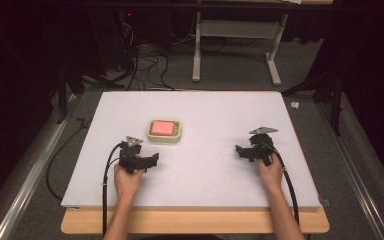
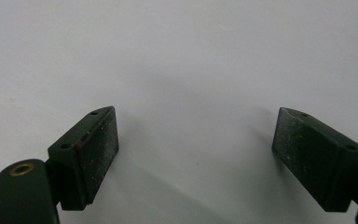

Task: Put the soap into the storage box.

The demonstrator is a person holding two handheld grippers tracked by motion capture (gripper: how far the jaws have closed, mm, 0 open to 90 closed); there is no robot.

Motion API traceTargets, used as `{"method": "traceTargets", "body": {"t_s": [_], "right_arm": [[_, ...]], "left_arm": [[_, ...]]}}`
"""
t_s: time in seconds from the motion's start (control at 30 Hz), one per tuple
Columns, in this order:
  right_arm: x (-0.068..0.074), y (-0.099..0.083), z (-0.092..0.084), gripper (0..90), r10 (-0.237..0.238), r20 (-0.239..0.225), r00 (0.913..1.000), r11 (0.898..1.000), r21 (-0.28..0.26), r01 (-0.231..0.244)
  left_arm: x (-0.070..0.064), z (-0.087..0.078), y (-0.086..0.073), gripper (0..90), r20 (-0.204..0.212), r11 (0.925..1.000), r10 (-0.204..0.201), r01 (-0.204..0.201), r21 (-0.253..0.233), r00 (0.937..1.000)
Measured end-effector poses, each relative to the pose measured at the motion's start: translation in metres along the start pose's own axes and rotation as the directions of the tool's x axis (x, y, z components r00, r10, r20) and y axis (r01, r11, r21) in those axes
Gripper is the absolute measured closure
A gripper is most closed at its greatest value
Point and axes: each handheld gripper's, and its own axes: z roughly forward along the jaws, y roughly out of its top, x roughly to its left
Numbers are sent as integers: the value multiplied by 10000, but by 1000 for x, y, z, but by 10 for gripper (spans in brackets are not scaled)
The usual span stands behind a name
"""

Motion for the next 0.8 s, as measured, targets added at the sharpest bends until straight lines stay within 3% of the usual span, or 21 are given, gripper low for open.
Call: {"method": "traceTargets", "body": {"t_s": [0.8], "right_arm": [[0, 0, 0, 150, -17, 7, 10000, 10000, -5, 17]], "left_arm": [[-7, 15, -4, 153, -401, 9988, 400, -388, 294, 9984]]}}
